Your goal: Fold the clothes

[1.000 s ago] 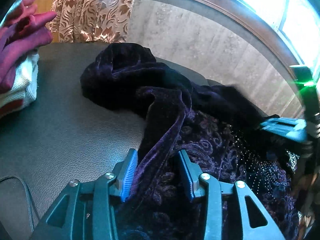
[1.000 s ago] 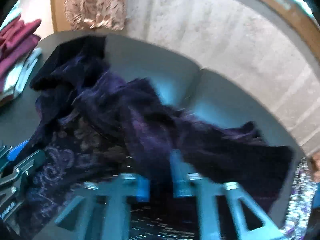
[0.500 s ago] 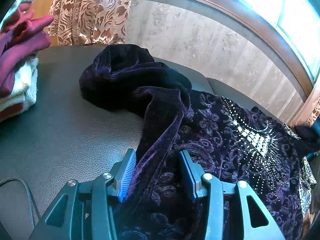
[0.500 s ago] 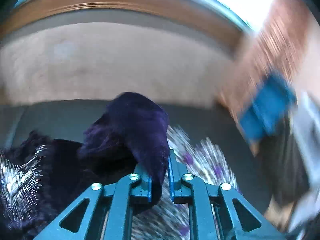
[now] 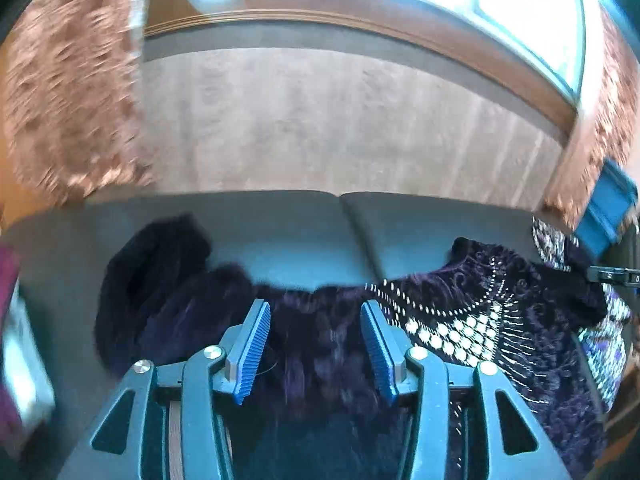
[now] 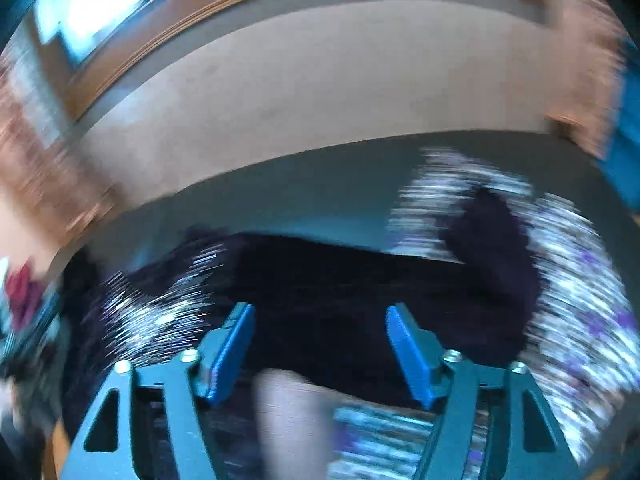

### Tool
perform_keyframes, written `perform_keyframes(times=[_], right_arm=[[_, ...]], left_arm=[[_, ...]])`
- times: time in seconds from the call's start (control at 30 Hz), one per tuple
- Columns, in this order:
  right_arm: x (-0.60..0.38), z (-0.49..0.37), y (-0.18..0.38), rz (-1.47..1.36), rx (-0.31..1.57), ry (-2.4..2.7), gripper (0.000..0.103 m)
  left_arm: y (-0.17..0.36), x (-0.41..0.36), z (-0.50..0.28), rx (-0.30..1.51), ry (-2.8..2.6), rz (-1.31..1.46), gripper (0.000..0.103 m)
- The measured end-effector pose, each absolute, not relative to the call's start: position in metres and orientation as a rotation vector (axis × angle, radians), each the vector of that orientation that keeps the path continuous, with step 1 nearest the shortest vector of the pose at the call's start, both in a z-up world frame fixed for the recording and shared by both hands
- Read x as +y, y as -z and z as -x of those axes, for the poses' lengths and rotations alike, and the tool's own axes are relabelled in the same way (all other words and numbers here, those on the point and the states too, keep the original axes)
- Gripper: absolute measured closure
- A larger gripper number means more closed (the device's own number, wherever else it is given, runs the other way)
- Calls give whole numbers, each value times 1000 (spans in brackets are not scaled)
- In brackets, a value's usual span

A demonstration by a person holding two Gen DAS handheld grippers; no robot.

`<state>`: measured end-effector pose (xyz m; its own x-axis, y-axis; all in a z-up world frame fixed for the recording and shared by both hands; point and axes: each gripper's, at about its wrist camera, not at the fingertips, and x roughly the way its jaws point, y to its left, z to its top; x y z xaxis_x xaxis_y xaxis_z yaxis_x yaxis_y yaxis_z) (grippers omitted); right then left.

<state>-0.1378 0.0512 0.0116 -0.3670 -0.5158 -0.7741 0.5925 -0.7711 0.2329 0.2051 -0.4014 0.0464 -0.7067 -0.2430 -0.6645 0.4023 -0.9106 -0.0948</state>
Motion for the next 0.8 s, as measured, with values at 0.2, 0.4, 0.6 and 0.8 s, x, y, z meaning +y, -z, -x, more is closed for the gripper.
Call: perform_keyframes(times=[0.2,0.4,0.6,0.8], right_arm=[[-70,141,13,-1148,401,1918,21],[-137,169,24,-1124,625,1801,4],[-163,195,58,-1244,727,1658,2],[-163,187,74,-1283,781,1631,0]], left_arm=[[-22,-421,-137,216,2637,-1258,45],[12,-448,-114,184,2599,-1495,40],[12,-446,-118,173,2654,-1589,39],[9,-429,-116,82,2617,-1720,57]])
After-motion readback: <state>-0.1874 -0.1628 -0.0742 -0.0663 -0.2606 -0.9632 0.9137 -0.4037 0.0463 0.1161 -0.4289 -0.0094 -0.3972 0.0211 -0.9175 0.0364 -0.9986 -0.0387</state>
